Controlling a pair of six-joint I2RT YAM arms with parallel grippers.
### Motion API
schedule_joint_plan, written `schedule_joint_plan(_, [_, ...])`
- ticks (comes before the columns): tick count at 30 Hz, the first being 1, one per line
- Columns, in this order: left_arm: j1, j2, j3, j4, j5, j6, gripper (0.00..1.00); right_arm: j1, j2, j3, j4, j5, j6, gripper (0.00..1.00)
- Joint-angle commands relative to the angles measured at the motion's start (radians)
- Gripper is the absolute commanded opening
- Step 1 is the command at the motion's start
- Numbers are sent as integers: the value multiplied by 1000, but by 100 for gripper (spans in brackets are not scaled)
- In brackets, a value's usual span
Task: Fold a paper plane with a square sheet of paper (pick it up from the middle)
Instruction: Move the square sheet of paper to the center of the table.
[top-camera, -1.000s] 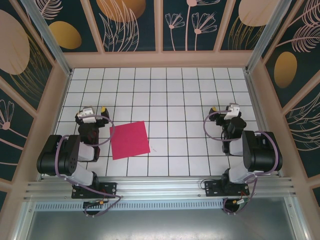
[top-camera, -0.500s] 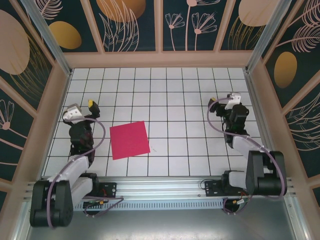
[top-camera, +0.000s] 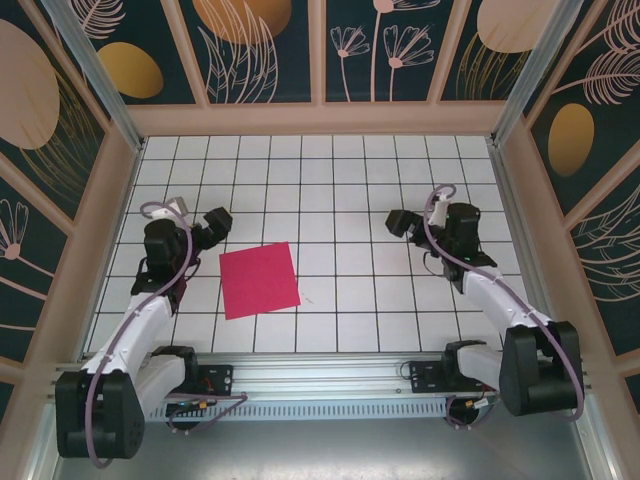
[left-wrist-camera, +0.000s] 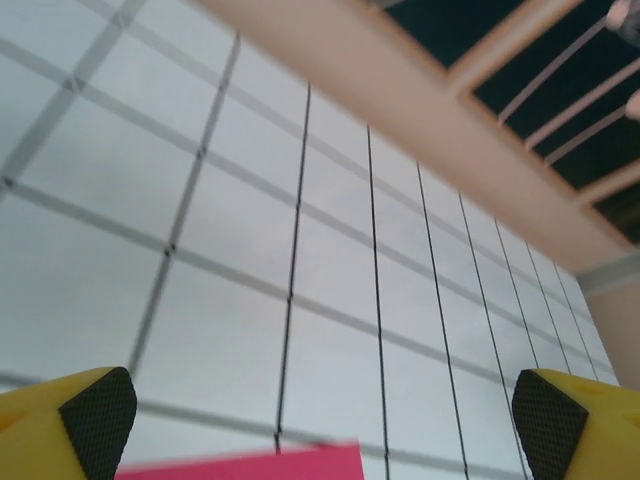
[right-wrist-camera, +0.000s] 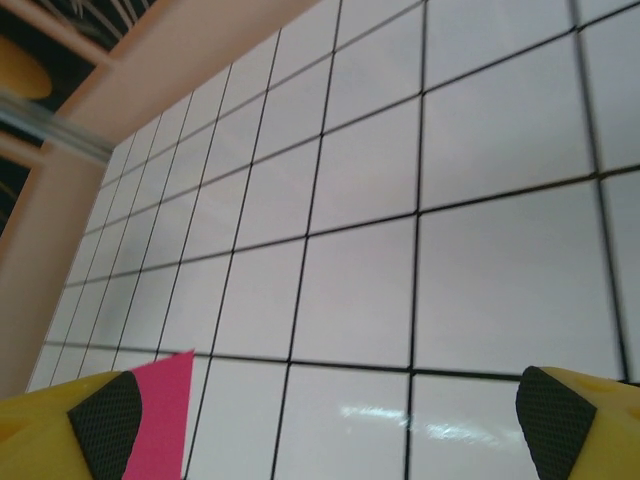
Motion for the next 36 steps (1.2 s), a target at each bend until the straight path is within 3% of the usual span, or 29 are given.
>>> schedule_joint_plan(1, [-118, -2, -14, -198, 60, -62, 98, 97, 40, 34, -51, 58, 40, 99])
schedule_joint_plan(5, [-194, -9, -30, -313, 32, -43, 98, 186, 76, 84, -88, 213, 37, 99])
schedule_joint_plan(9, [-250, 52, -25, -345, 60, -25, 99, 216, 121, 110, -53, 200, 51, 99])
schedule_joint_plan(19, [-423, 347, 119, -329, -106, -53, 98, 267, 194, 126, -50, 208, 90, 99])
schedule_joint_plan(30, [-615, 674, 312, -225, 1, -105, 99, 260, 165, 100, -175, 375, 119, 99])
schedule_joint_plan(36, [-734, 827, 477, -78, 23, -232, 98, 182, 158, 89, -303, 425, 212, 99])
